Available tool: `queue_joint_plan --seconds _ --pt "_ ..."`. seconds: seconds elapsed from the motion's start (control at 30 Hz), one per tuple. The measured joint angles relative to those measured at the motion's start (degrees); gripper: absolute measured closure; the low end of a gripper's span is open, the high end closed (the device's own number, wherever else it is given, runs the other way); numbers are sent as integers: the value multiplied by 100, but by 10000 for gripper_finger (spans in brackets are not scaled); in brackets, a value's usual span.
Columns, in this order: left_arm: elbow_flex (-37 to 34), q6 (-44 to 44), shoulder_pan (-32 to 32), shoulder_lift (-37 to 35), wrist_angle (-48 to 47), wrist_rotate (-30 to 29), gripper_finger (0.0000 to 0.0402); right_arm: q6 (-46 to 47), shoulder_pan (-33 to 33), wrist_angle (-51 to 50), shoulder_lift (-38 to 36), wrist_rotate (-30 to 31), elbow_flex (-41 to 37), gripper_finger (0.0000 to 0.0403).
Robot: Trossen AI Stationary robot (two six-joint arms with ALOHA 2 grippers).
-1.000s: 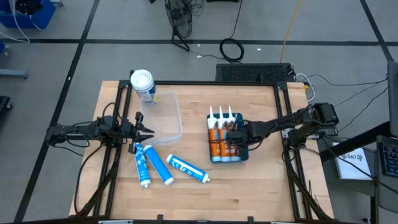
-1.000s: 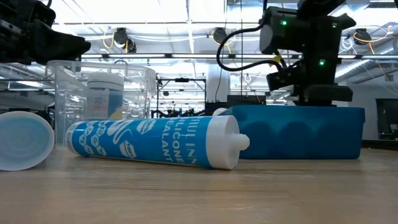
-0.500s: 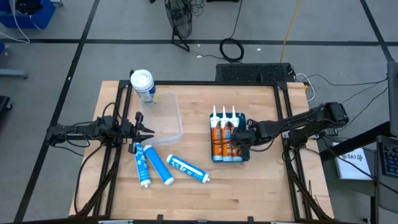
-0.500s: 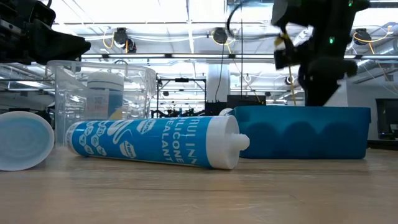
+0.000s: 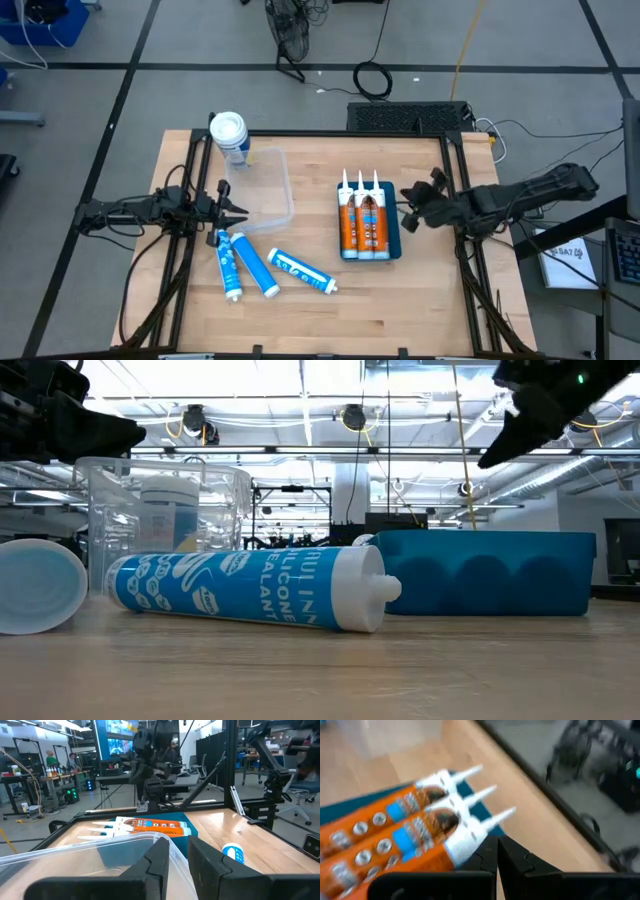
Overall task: Pick & place silicon tubes, Sealant and Lysol wipes
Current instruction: Put the left blue sealant into the transparent bin
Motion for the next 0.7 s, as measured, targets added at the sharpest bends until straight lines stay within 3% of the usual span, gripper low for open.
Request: queue_joint_plan --seconds 0.1,0.2,0.3,0.6,0.7 --pt "0 0 1 -1 0 0 325 -1008 -172 1888 -510 -223 -1048 403" --pt "0 -1 -1 0 0 0 325 -2061 -495 4063 -719 -1326 -1993 403" --pt "0 -1 -1 -2 0 0 325 -2544 -844 5695 -821 -2219 -2615 403" --pt "0 -1 1 0 0 0 325 -2715 -1830 7271 -1088 -4141 -3388 403" --pt "0 -1 1 0 0 0 325 -2713 -1962 7780 -1114 -4389 -3585 403"
